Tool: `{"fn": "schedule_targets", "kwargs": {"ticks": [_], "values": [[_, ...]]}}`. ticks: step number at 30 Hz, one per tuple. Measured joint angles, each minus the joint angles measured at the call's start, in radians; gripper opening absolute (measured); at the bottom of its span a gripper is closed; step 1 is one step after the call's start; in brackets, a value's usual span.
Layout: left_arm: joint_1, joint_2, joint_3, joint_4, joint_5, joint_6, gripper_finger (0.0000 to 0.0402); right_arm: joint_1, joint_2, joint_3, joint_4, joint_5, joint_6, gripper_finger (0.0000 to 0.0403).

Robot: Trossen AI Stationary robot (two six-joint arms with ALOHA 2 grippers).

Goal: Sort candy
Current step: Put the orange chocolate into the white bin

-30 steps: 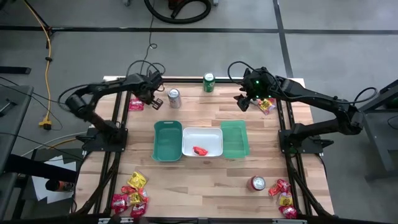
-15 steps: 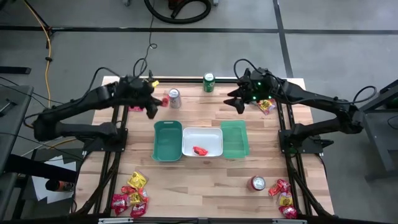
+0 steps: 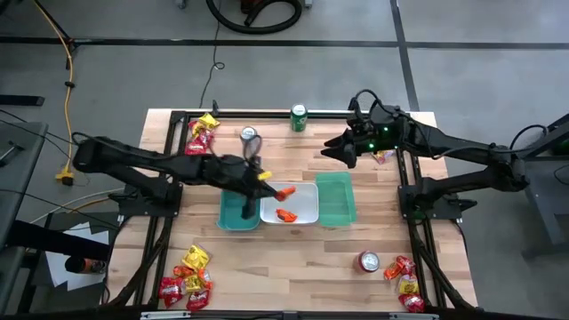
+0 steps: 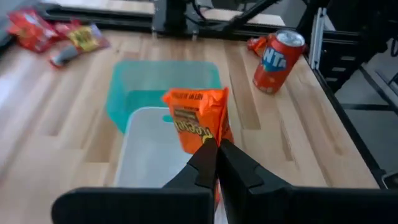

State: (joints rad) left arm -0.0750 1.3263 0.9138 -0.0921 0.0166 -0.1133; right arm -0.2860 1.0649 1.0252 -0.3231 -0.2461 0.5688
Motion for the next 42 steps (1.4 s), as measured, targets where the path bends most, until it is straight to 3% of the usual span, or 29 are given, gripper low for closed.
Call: {"fn": "schedule_targets", "kwargs": {"ticks": [8, 13, 19, 22, 25, 30, 38, 42], "values": [[0.003, 0.130, 0.034, -0.001, 0.005, -0.092, 0.0017, 0.023, -0.057, 0.000, -0.033, 0.009, -0.043, 0.0252], [0.003, 0.138, 0.097, -0.052, 0.005, -0.095, 0.0077, 0.025, -0.111, 0.000, -0.108, 0.005, -0.093, 0.0252], [0.008, 0.124, 0.272, -0.280, -0.004, -0.094, 0.0159, 0.025, -0.182, 0.000, -0.221, -0.008, -0.132, 0.0252], [0.020, 0.098, 0.358, -0.381, -0.038, -0.107, 0.0184, 0.025, -0.204, 0.000, -0.307, 0.038, -0.125, 0.0252], [0.038, 0.052, 0.362, -0.414, -0.098, -0.152, 0.0194, 0.025, -0.203, 0.000, -0.386, 0.157, -0.115, 0.0252], [0.062, -0.067, 0.258, -0.384, -0.147, -0.235, 0.0194, 0.002, -0.126, 0.000, -0.495, 0.437, -0.045, 0.0252], [0.184, -0.277, 0.044, -0.162, -0.210, -0.272, 0.0193, -0.249, 0.163, 0.000, -0.543, 0.357, -0.138, 0.0252], [0.293, -0.330, 0.017, -0.148, -0.152, -0.189, 0.0193, -0.406, 0.334, 0.000, -0.549, 0.345, -0.220, 0.0252]]}}
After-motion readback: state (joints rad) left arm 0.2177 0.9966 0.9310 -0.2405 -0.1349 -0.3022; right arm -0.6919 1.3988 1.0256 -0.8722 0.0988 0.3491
